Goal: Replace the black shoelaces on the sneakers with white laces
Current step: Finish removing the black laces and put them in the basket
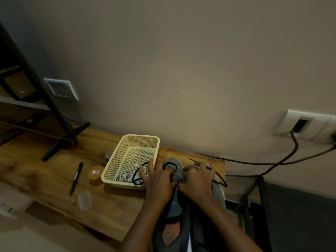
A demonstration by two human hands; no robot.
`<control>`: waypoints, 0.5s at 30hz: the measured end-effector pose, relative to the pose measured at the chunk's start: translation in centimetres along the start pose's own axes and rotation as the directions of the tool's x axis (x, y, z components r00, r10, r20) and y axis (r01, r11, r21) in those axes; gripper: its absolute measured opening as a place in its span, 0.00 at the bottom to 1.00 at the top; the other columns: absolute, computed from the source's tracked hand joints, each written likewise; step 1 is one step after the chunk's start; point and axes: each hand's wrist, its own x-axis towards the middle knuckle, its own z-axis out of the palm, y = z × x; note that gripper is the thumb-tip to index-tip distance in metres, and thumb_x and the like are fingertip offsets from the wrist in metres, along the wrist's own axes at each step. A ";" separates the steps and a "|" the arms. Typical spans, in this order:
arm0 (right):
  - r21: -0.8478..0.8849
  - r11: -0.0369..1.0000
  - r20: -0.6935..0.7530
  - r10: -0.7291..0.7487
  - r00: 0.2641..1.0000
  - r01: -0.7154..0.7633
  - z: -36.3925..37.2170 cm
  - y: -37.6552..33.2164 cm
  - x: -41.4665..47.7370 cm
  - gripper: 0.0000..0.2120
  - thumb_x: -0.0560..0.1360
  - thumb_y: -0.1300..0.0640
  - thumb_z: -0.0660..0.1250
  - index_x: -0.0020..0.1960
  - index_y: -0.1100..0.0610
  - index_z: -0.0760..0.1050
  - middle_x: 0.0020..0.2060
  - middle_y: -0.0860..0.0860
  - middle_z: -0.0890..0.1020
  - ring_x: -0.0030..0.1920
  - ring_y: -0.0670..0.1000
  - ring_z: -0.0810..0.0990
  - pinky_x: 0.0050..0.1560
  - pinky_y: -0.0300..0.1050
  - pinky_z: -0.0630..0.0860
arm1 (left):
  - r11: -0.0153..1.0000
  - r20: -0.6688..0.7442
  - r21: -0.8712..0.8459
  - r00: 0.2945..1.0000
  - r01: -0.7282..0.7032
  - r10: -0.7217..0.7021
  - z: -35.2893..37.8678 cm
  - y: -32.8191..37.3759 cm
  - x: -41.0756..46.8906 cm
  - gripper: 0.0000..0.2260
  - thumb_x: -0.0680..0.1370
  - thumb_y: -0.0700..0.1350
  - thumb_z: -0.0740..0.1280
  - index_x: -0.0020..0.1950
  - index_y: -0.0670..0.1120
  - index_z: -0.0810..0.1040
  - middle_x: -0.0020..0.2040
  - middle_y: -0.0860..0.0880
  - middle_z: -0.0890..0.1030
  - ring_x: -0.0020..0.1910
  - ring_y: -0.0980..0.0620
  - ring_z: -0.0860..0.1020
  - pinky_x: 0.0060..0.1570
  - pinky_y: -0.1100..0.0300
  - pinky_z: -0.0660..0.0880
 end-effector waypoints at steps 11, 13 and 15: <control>0.016 0.999 0.006 0.044 0.999 -0.044 0.8 0.2 0.3 0.10 0.68 0.53 0.65 0.47 0.55 0.80 0.56 0.48 0.78 0.69 0.54 0.60 0.71 0.63 0.44 | 0.951 -0.239 -0.147 0.924 0.272 -0.300 -0.3 -2.2 0.6 0.07 0.79 0.49 0.60 0.57 0.55 0.73 0.70 0.55 0.65 0.73 0.49 0.54 0.70 0.43 0.48; 0.018 0.999 0.007 0.038 0.999 -0.038 0.8 0.2 0.4 0.10 0.68 0.53 0.66 0.46 0.55 0.79 0.56 0.48 0.78 0.69 0.54 0.60 0.71 0.63 0.45 | 0.961 -0.236 -0.218 0.947 0.168 -0.218 -0.4 -2.0 0.5 0.09 0.77 0.46 0.63 0.56 0.55 0.71 0.70 0.55 0.64 0.72 0.50 0.54 0.70 0.45 0.48; 0.033 0.999 -0.002 0.032 0.999 -0.032 0.7 0.2 0.4 0.09 0.69 0.52 0.66 0.45 0.55 0.80 0.56 0.48 0.78 0.69 0.54 0.60 0.71 0.63 0.45 | 0.975 -0.182 -0.219 0.980 0.034 -0.075 -0.5 -1.3 0.3 0.11 0.75 0.47 0.65 0.56 0.56 0.70 0.71 0.55 0.62 0.73 0.49 0.51 0.70 0.44 0.45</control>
